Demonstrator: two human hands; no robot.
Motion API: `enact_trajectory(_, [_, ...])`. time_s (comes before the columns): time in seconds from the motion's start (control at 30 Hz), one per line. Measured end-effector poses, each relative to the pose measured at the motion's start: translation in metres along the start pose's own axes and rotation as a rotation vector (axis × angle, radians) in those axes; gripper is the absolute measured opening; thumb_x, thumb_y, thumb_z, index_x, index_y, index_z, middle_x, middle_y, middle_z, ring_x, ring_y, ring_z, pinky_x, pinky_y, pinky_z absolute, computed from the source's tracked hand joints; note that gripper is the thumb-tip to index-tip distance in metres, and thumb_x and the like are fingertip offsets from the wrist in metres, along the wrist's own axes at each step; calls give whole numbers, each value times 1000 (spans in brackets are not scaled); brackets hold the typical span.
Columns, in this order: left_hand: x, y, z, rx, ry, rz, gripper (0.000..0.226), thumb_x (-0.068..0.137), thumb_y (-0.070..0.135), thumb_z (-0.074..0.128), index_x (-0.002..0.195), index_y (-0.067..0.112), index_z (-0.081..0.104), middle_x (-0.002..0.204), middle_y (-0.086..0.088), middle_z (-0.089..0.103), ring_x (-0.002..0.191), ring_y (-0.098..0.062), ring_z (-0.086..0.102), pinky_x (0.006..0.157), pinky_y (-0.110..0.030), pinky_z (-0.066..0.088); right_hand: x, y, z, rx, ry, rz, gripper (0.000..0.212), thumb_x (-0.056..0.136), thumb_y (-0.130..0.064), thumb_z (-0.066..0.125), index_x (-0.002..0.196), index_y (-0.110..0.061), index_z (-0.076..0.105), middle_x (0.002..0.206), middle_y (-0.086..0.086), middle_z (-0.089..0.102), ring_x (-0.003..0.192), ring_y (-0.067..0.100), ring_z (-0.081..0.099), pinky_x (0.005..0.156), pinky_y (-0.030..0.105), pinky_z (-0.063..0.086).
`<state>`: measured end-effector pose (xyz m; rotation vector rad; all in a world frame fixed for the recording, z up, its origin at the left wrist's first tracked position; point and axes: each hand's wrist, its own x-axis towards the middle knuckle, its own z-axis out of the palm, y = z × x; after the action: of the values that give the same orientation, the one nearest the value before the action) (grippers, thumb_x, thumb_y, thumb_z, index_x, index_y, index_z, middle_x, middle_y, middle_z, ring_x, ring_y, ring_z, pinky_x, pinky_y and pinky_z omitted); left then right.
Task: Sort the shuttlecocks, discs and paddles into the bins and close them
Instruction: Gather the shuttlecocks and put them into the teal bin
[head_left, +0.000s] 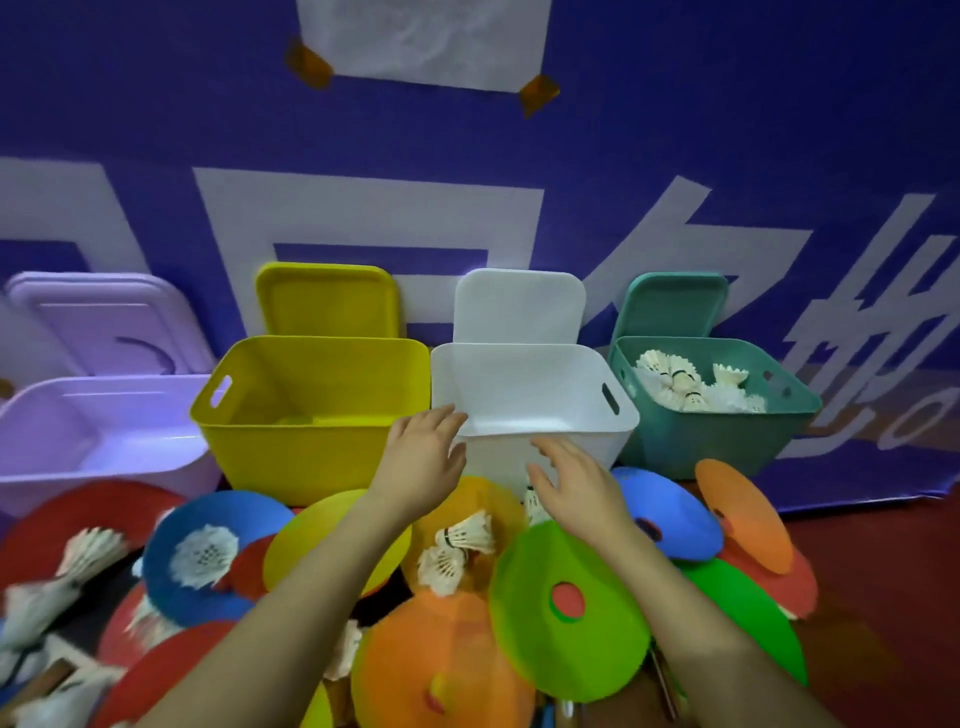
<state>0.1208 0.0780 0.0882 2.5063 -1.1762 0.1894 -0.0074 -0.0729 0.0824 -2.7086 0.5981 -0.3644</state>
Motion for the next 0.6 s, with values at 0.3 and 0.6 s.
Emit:
enact_trajectory(0.3, [-76, -67, -32, 62, -12, -151, 51, 94, 36, 33, 141, 19, 38, 149, -3, 35, 133, -22, 36, 102, -33, 27, -1, -89, 45, 88, -97, -177, 39, 95, -32, 44, 132, -23, 48, 126, -3, 55, 113, 19, 54, 87, 33, 43])
enact_trajectory(0.6, [-152, -159, -44, 58, -31, -415, 48, 96, 27, 45, 142, 17, 35, 151, -4, 30, 137, -23, 28, 105, -35, 21, -4, -172, 125, 210, -326, -353, 42, 93, -33, 51, 134, -22, 47, 127, -2, 52, 115, 18, 50, 90, 34, 44])
